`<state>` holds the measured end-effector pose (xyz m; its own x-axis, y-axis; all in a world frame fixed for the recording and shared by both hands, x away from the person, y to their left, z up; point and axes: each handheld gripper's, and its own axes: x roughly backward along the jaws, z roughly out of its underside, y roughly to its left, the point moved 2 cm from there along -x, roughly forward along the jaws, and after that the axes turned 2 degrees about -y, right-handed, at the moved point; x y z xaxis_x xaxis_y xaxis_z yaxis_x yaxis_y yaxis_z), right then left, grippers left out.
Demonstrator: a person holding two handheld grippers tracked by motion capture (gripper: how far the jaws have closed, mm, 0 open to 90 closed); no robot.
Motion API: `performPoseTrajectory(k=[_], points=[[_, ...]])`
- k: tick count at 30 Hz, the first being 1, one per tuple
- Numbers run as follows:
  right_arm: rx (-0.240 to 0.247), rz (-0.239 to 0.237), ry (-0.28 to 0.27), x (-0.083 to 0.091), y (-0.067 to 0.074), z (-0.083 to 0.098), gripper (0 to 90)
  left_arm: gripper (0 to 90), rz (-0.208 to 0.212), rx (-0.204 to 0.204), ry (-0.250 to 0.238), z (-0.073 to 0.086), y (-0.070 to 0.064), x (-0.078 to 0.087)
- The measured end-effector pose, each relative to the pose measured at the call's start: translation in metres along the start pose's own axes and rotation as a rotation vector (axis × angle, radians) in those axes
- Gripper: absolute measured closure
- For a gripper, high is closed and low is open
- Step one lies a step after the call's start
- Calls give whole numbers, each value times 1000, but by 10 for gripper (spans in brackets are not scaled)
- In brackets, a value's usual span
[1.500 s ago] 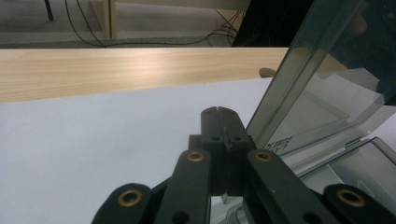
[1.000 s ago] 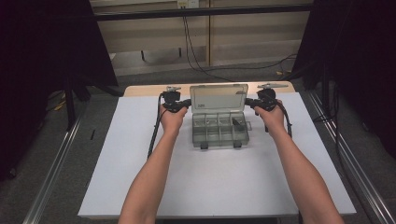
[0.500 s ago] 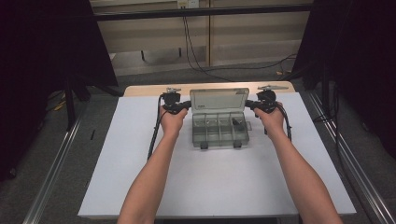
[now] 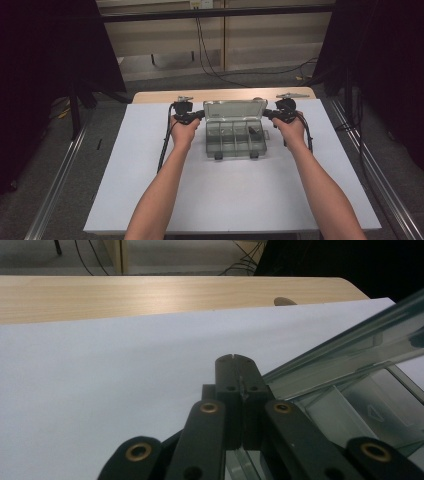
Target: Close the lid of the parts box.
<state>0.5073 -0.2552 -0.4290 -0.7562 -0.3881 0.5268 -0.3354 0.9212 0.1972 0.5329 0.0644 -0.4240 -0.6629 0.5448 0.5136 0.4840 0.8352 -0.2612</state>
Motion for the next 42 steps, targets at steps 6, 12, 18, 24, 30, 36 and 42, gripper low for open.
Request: performPoseTrajectory(k=[6,12,18,24,30,36,42], points=[[0,-3,-2,2,1,3,900,900,3,-1,5,3,-1,1],[6,-7,4,4,2,6,900,900,6,-3,14,5,-1,2],[5,-9,4,6,3,8,900,900,6,-4,17,8,-1,2],[5,-9,7,7,4,10,900,900,5,1,20,11,-2,3],[-4,-17,5,9,4,13,900,900,15,3,28,12,-2,4],[5,-22,4,11,4,15,900,900,24,13,28,15,-1,5],[2,-28,0,13,5,17,900,900,32,10,35,17,-1,6]])
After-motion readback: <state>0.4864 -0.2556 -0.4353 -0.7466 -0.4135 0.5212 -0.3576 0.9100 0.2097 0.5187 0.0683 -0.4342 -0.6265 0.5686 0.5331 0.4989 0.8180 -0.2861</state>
